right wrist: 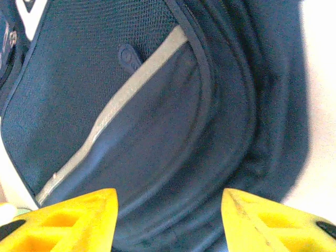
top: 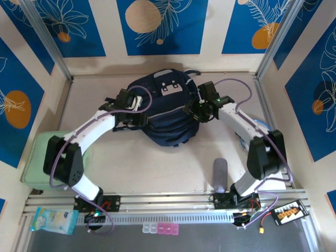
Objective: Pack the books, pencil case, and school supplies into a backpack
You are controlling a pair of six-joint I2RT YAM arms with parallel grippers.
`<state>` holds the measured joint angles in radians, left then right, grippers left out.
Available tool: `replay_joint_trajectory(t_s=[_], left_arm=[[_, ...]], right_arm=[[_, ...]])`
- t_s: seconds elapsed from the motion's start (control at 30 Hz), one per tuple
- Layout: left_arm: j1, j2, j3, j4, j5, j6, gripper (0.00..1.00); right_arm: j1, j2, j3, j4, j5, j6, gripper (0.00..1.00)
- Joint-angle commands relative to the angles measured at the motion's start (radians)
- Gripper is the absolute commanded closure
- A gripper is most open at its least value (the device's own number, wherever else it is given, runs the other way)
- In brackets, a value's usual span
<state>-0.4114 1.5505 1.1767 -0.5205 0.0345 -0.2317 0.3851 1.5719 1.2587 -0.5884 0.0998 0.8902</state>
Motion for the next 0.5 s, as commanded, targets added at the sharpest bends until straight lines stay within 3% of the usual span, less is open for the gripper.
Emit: replay_joint_trajectory(t_s=[0.0,0.17,0.47], left_arm=[[0.043,-0.110,-0.044,0.077,0.035,-0.046,0.21],[0.086,-0.188,-0.081,0.144,0.012,-0.078,0.03],[0.111,-0.195,-0.079,0.197,-0.033,-0.041,0.00]], right_arm=[[0.004,-0.120,-0.054,-0.184,0.168,-0.050,0.37],[-0.008,-0.174,-0.155,-0.340,0.253,-0.010,0.26],[-0.009,-0.188,-0.351,-0.467,0.262,0.199,0.11]])
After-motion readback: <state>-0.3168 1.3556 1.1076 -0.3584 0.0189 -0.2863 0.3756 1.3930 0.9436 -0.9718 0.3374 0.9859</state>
